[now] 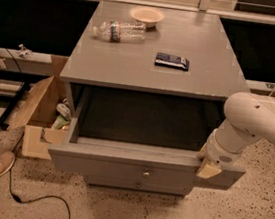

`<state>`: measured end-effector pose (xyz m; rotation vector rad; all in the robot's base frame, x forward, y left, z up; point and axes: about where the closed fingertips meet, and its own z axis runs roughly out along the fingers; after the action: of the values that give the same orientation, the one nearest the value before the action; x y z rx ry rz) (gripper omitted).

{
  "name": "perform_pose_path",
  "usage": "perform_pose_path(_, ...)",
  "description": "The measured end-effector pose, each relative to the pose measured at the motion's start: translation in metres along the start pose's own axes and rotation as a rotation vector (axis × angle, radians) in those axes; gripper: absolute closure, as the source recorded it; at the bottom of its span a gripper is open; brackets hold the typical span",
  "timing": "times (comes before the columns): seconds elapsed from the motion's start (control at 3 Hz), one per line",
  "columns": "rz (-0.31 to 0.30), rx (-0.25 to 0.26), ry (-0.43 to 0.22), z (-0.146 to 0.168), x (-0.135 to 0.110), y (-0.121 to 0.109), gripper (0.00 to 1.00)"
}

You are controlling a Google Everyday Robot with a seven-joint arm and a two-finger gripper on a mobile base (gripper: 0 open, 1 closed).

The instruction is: Open top drawer

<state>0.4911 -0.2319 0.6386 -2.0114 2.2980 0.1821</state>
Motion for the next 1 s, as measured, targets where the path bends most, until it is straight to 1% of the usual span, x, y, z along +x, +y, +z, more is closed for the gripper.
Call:
perform_pose_path(0.33,0.043,0.003,-0.009,-0.001,0.001,0.015,1.0)
perform_pose_path(0.67,0.072,0.024,-0.028,-0.003,-0.003,0.022,1.0)
perform_pose_path(1.0,0.1,0.051,-0.026,-0.004,0.003,0.037,1.0)
